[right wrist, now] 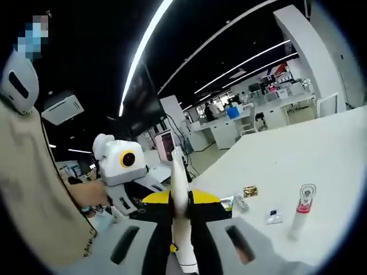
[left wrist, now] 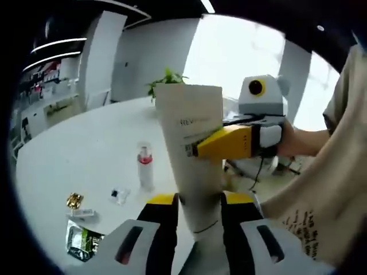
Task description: Arrange the skincare products in the storage area until every visible bottle or jar stands upright without overlapping.
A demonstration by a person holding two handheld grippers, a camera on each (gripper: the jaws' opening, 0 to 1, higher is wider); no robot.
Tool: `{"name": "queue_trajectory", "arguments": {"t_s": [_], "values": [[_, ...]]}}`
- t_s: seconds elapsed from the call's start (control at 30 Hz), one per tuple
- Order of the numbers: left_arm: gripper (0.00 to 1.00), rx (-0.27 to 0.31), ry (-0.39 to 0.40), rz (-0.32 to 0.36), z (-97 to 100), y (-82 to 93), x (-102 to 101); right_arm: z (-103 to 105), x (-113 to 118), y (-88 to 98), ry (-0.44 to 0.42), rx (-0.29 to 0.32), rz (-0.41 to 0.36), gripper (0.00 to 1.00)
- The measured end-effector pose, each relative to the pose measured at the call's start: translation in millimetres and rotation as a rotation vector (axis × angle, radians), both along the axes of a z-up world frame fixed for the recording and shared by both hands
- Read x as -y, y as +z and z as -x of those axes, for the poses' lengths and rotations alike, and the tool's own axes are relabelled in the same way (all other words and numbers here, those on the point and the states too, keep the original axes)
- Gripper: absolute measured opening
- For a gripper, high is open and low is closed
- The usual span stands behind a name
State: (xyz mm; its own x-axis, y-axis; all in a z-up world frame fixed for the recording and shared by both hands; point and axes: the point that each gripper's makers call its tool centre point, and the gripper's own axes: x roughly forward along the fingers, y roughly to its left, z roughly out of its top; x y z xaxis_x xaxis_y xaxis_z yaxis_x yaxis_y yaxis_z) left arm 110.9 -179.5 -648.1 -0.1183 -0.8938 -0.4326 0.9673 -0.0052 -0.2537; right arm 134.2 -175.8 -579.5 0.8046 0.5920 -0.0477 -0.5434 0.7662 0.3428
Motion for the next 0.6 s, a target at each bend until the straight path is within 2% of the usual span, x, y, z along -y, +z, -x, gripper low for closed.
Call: {"name": "queue_trajectory", "arguments": {"t_s": [0.03,0.17,0.27,0.33,0.43,0.6], "values": [[0.28,0.01,-0.016,0.012,2.3,1.8,1.4,1.2,-1.0,4.6,0.012,0.007,-0.006,0.09],[0.3,-0.023,-0.068,0.096,14.7,18.0,7.9,5.2,-9.2,21.7,0.075,0.044,0.007,0.09],[0.28,-0.012,-0.077,0.129,14.9,27.4,6.7,6.5,-13.3,31.0,0.104,0.062,0.014,0.09],[0.26,0.005,-0.09,0.176,14.5,37.4,6.2,7.8,-15.4,39.3,0.127,0.079,-0.006,0.09],[0.25,0.008,-0.09,0.209,13.2,49.3,3.0,7.7,-16.1,50.0,0.153,0.099,-0.035,0.09],[0.24,0.052,-0.132,0.272,14.0,71.2,1.0,11.5,-22.8,70.3,0.229,0.151,-0.061,0.09]]}}
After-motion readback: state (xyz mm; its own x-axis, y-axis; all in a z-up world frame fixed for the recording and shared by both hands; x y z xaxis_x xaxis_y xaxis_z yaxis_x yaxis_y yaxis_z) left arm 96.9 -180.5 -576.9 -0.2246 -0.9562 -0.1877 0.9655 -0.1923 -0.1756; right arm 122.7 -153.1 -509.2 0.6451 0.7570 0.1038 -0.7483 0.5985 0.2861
